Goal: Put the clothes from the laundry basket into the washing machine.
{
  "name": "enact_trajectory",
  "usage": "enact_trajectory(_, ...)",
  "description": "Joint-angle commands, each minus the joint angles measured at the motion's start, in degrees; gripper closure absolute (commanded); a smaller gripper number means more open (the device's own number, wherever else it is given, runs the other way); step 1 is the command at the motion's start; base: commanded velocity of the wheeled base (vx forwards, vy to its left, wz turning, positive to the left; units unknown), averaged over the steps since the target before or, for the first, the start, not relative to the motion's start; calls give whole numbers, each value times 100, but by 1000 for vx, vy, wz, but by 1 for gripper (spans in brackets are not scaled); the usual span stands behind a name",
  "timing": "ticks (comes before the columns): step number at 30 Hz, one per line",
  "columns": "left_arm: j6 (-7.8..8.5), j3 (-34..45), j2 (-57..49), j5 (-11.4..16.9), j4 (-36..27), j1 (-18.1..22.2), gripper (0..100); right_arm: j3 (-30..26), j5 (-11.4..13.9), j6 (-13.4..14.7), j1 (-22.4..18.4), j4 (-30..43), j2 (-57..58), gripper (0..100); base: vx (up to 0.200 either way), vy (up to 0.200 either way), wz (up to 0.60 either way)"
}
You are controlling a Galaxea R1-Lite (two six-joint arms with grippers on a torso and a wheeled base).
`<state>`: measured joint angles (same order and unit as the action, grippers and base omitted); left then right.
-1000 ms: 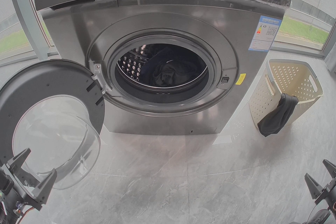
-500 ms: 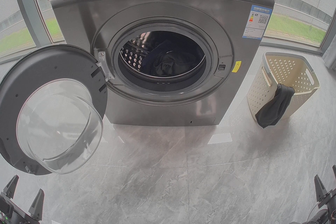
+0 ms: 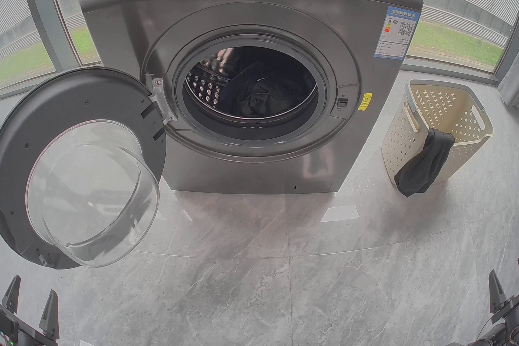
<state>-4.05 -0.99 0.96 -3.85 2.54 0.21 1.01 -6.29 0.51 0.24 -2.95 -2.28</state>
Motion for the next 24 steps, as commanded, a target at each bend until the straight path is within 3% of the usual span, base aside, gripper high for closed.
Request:
enact_trajectory(1,62,99,-70,7,-25,-12,0,-101,31,186,-24,40,175,0,0,0,0)
enact_trajectory(2,308,99,-70,183,-227,-12,0,-101,269,160,-33,225,166,0,0,0,0)
enact_trajectory(4,475,99,-79,394,-289,-12,0,-75,585,10,-7,400,175,0,0,0,0)
enact_trajectory(7,352,99,-70,385,-254,-21,0,-57,568,10,-7,392,193,0,0,0,0)
enact_trajectory(15,334,99,-70,376,-245,-21,0,-48,559,-25,-7,400,193,0,0,0,0)
enact_trajectory(21,334,99,-70,359,-245,-21,0,-48,559,-25,-7,400,193,0,0,-200,0)
enact_trajectory(24,220,99,-70,350,-245,-21,0,-48,559,-16,-7,400,193,0,0,-200,0)
